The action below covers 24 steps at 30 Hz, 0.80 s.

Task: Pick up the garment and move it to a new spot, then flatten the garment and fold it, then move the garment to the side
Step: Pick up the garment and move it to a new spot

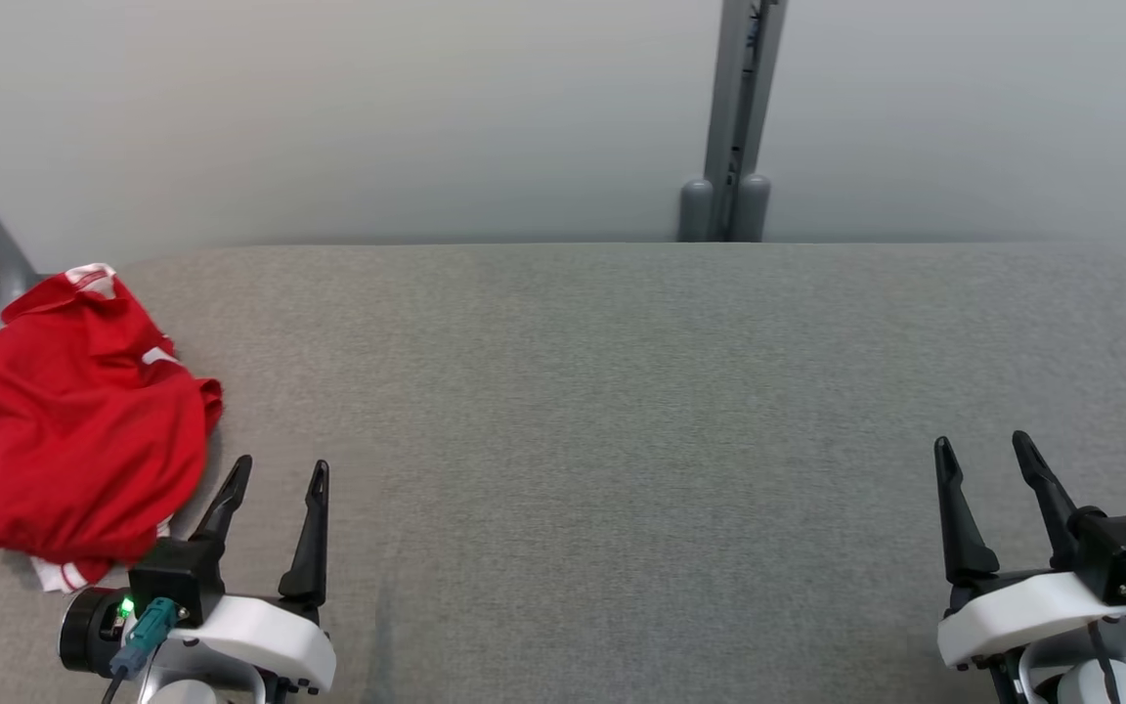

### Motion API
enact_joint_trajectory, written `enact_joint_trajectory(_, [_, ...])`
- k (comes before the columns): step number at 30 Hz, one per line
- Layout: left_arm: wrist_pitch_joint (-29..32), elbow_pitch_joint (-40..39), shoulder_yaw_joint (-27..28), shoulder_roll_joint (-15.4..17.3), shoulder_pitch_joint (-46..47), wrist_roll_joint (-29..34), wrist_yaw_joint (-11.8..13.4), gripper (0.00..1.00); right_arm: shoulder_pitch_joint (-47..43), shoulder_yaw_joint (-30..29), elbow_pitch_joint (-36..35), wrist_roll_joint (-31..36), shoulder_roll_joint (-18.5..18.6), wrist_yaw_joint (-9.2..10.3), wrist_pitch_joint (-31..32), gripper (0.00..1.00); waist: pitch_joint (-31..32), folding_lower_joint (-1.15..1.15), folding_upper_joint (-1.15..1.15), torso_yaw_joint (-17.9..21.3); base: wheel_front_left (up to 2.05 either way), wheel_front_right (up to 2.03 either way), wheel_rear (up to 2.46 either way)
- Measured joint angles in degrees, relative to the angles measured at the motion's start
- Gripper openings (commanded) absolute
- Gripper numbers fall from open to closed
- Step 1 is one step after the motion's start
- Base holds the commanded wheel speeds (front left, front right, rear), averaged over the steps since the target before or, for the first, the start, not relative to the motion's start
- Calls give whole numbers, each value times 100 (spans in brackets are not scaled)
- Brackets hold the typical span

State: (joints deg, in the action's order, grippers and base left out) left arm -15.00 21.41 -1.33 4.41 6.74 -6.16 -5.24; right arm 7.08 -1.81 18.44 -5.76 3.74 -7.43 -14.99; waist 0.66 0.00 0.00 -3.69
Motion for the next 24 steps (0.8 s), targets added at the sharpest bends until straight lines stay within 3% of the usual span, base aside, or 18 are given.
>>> enact_joint_trajectory(11, [-13, -4, 278, -26, 81, -165, -8, 100, 66, 283, -164, -323, -66, 0, 0, 100, -47, 0, 0, -812, 0, 0, 0])
enact_joint_trajectory(24, [-13, 16, 536, -57, 90, -218, -5, 100, 121, 567, -265, -256, -91, -1, -1, 100, -163, 0, 0, -1973, 0, 0, 0])
